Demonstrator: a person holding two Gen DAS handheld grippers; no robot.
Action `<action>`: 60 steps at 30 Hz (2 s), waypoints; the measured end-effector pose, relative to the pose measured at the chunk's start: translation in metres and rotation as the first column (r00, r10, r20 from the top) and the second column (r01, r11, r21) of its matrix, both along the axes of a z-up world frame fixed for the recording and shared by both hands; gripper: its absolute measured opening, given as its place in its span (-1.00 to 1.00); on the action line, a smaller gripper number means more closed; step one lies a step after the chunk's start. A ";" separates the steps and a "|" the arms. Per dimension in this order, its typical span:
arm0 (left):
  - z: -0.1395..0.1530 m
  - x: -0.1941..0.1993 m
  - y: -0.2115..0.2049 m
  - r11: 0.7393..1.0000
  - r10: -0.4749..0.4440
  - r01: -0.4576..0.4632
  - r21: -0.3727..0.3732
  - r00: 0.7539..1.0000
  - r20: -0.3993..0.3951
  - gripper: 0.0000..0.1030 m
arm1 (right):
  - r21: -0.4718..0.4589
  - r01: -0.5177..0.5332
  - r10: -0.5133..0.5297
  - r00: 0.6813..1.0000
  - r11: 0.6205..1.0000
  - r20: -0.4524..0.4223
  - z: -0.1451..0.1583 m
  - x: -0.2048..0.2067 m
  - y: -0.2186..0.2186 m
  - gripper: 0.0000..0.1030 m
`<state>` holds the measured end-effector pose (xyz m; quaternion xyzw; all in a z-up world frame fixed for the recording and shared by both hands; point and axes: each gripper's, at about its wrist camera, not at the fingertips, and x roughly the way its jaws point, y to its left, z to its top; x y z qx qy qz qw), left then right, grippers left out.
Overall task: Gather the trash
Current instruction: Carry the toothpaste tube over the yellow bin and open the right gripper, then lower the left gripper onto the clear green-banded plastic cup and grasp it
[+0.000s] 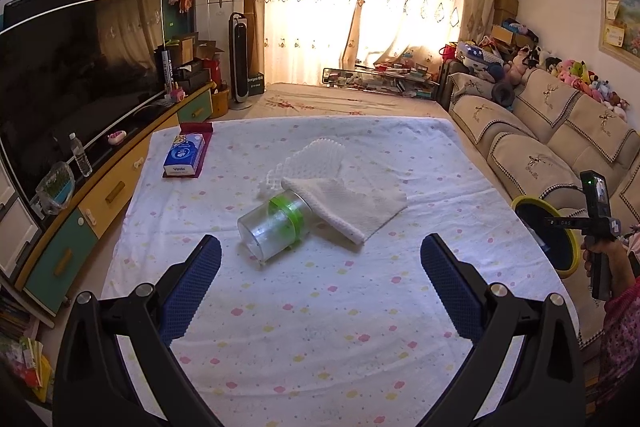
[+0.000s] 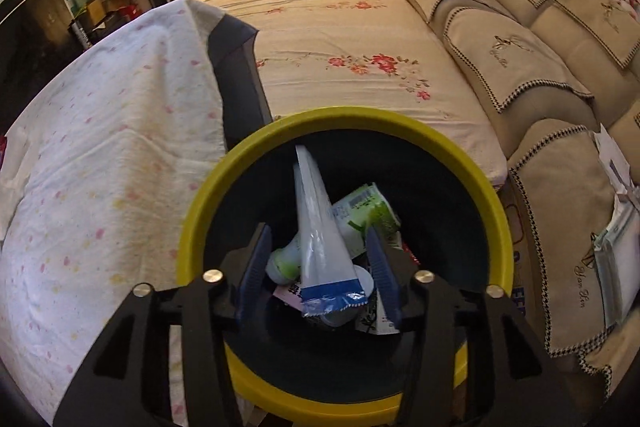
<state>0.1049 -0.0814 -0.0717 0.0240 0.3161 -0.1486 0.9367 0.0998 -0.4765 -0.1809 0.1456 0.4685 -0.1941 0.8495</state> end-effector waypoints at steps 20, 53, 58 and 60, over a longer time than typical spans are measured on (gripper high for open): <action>-0.039 0.083 0.014 0.987 -0.117 0.122 0.100 0.991 -0.057 0.91 | -0.037 -0.135 0.137 0.990 0.990 0.046 0.026 0.012 0.057 0.13; -0.101 0.152 0.000 0.935 -0.278 0.318 0.157 0.933 -0.230 0.12 | -0.043 -0.207 0.207 0.978 0.977 0.008 0.023 0.023 0.084 0.14; -0.099 0.141 0.006 0.946 -0.261 0.295 0.135 0.938 -0.227 0.09 | -0.041 -0.215 0.215 0.976 0.976 0.010 0.022 0.021 0.086 0.14; -0.096 0.132 0.008 0.949 -0.256 0.287 0.132 0.943 -0.214 0.01 | -0.041 -0.215 0.216 0.976 0.976 0.014 0.024 0.019 0.086 0.14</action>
